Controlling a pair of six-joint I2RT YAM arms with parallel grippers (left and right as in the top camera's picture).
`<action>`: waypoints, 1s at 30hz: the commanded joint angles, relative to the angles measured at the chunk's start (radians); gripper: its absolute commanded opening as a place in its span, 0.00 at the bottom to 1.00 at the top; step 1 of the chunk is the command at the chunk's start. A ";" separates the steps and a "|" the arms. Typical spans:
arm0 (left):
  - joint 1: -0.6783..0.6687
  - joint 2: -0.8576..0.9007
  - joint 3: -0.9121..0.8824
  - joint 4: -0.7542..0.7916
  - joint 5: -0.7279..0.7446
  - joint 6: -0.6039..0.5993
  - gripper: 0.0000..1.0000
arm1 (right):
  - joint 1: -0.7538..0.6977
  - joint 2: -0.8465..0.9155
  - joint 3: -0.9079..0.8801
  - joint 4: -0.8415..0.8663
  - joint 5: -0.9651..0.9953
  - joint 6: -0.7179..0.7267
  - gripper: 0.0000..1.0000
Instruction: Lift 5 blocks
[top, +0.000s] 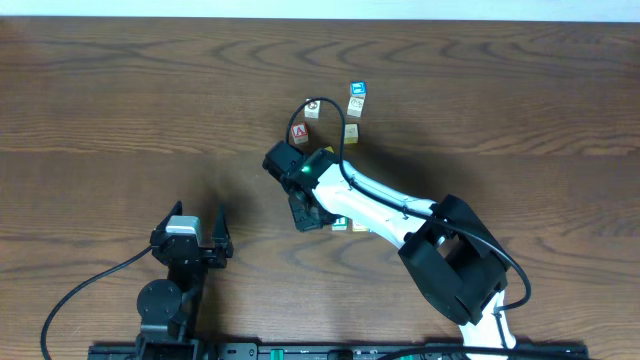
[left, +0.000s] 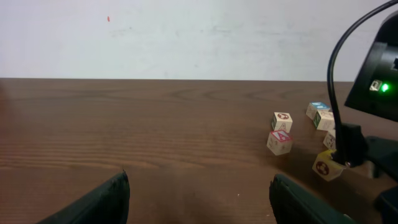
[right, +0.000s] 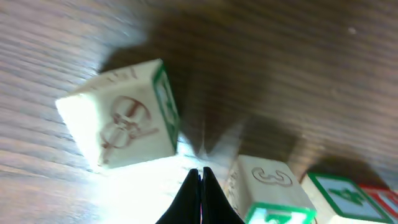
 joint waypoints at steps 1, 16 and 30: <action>0.005 -0.001 -0.012 -0.040 0.017 -0.005 0.73 | 0.004 0.002 0.018 -0.021 0.042 0.045 0.01; 0.005 -0.001 -0.012 -0.040 0.017 -0.005 0.72 | 0.004 0.002 0.018 -0.053 0.097 0.116 0.01; 0.005 -0.001 -0.012 -0.040 0.018 -0.005 0.73 | 0.004 0.002 0.018 -0.053 0.110 0.179 0.01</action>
